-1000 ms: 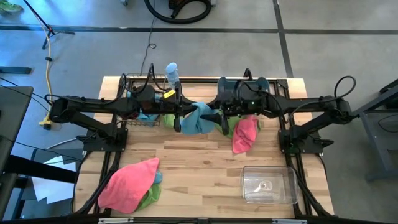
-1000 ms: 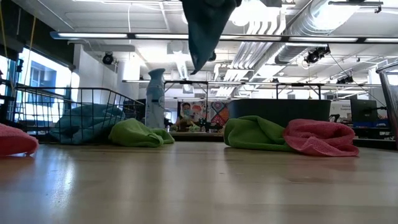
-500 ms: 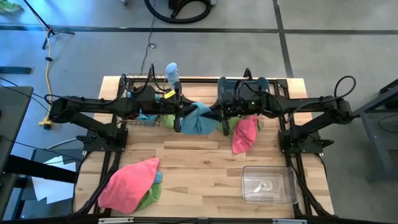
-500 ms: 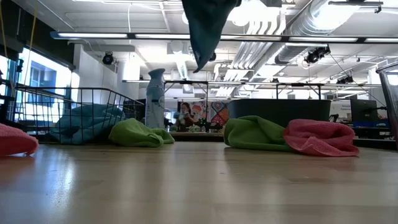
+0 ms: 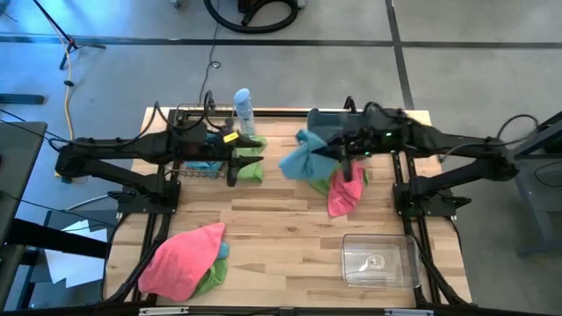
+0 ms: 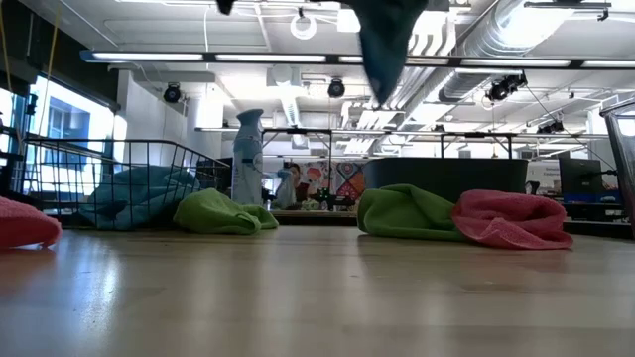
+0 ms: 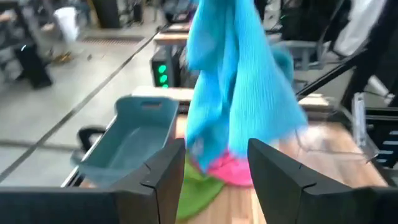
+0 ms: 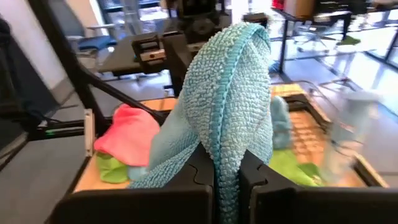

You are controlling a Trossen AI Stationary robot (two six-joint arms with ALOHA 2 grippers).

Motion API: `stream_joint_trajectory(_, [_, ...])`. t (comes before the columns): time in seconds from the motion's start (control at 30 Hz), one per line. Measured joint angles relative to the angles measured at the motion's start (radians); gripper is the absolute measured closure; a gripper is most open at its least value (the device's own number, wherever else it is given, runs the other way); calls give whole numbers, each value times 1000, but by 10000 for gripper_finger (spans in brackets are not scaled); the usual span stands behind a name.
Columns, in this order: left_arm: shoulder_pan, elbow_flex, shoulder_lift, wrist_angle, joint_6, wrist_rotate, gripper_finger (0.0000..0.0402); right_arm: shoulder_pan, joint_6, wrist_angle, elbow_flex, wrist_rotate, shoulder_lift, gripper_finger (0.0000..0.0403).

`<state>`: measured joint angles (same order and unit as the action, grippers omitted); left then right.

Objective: Sort microfiber towel by color & place in baskets
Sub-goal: Put the top blue towel into the wire basket

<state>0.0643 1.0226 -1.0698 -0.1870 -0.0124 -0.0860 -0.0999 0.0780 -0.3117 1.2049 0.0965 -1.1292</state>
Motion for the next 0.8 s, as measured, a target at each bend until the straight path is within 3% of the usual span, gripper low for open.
stream_joint_trajectory(0.2, [1, 0, 72, -136, 81, -71, 232, -12, 0, -138, 0, -89, 133, 402])
stream_joint_trajectory(0.4, [0, -1, 95, -130, 98, -82, 232, -12, 11, -217, 0, -118, 213, 402])
stream_joint_trajectory(0.67, [0, -1, 93, -115, 112, -82, 232, -11, 18, -231, 0, -117, 224, 402])
stream_joint_trajectory(0.8, [0, -1, 62, -21, 157, -83, 232, -11, 18, -174, 0, -83, 183, 402])
